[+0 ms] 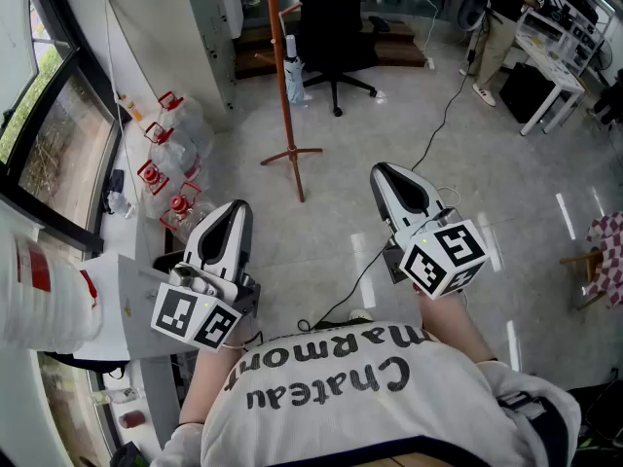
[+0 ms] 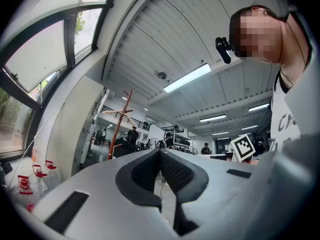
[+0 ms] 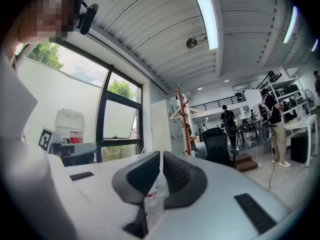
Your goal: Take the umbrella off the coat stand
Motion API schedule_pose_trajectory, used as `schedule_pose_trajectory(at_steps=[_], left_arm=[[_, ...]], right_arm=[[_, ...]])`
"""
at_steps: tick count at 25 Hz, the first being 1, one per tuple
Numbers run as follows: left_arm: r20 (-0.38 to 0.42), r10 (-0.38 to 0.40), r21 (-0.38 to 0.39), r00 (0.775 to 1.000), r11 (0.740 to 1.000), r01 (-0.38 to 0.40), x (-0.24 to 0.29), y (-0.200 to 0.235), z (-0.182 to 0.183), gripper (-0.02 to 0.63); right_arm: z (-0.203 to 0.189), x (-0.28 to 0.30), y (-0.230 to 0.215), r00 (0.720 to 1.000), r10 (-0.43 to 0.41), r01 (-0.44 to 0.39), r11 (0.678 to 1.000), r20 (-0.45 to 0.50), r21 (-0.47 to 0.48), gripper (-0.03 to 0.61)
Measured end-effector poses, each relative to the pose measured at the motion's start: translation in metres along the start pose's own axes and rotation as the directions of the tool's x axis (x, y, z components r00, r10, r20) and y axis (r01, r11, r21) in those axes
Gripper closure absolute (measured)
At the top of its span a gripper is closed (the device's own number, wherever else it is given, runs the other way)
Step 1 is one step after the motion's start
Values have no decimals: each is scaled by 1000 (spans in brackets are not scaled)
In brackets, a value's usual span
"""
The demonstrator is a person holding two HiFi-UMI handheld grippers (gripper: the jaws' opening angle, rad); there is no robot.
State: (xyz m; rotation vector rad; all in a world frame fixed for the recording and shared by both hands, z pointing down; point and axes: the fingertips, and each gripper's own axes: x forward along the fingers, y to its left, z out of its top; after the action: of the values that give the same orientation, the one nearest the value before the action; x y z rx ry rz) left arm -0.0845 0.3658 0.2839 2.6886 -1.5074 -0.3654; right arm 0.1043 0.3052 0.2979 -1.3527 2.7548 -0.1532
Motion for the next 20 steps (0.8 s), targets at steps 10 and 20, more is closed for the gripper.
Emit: schedule_pose_trajectory(at_steps=[10, 20], left_arm=[[0, 2, -27, 1000, 1000, -2, 1, 4, -11, 591], [17, 31, -40, 999, 999, -30, 46, 41, -25, 591]], right_arm=[[-15, 4, -6, 1000, 19, -18, 997, -16, 74, 537], [-24, 55, -45, 997, 63, -60, 996, -40, 66, 537]])
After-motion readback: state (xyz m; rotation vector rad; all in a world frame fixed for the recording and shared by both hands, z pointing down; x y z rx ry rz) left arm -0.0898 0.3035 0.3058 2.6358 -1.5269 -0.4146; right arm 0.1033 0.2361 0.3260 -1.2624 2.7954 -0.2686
